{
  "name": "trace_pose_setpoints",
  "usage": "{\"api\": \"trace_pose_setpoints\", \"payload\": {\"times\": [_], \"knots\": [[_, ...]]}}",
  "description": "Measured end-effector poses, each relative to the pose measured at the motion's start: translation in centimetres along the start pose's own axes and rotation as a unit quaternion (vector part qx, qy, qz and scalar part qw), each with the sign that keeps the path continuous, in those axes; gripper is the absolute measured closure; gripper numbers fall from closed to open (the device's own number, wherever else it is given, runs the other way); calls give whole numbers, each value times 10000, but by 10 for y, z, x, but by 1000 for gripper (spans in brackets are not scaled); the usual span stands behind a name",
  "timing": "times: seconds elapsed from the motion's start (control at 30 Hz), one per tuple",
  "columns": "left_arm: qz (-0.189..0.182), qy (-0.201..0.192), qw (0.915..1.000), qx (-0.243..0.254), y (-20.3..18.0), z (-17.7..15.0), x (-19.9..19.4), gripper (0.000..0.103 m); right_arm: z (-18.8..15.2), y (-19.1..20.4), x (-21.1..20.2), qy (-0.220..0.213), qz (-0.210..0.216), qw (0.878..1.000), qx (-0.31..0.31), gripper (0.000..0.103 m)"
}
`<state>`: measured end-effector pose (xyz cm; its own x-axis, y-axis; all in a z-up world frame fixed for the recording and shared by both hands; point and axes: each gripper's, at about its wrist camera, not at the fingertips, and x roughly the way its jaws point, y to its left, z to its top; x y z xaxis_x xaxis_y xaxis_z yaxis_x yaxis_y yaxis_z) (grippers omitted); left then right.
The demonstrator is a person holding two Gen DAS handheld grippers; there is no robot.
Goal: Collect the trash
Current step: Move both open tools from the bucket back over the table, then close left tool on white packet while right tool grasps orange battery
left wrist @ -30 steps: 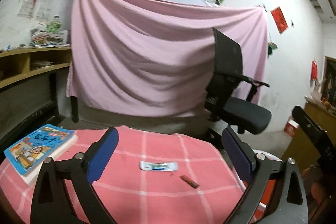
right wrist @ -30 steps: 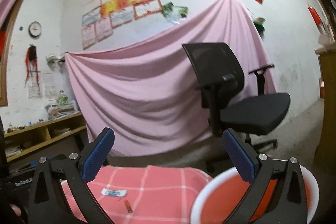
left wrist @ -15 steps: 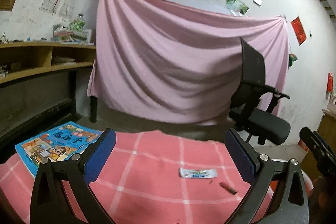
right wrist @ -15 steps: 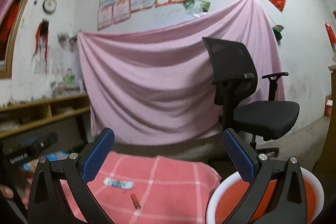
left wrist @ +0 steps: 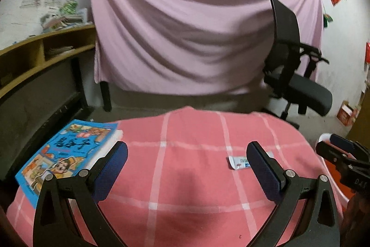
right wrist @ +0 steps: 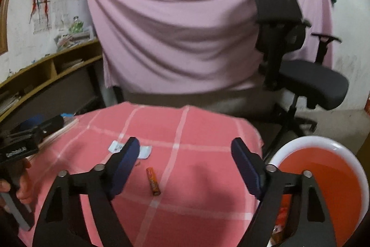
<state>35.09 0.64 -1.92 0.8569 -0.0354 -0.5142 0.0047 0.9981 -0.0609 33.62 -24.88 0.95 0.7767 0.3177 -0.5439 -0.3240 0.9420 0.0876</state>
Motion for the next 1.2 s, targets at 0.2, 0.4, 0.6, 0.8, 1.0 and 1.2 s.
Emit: {"api": "trace_pose_setpoints", "payload": {"times": [0.2, 0.4, 0.6, 0.8, 1.0, 1.2], "knots": [[-193, 724, 9970, 182, -4, 2, 38, 22, -10, 12, 21, 875, 563, 9943, -228, 53], [-576, 1146, 9915, 219, -5, 4, 60, 38, -15, 19, 41, 1455, 633, 9866, -379, 74], [-1071, 1200, 9839, 778, -29, 10, 74, 39, -16, 8, 43, 1594, 687, 9847, -159, 94], [-1745, 1683, 9624, 1224, -52, 8, 98, 39, -14, -17, 37, 1457, 490, 9879, 225, 94], [-2051, 1895, 9445, 1733, -75, 2, 100, 39, -14, -26, 37, 1470, 552, 9867, 429, 94], [-2085, 1866, 9318, 2312, -95, -14, 91, 62, -15, -33, 38, 1497, 587, 9856, 521, 94]]}}
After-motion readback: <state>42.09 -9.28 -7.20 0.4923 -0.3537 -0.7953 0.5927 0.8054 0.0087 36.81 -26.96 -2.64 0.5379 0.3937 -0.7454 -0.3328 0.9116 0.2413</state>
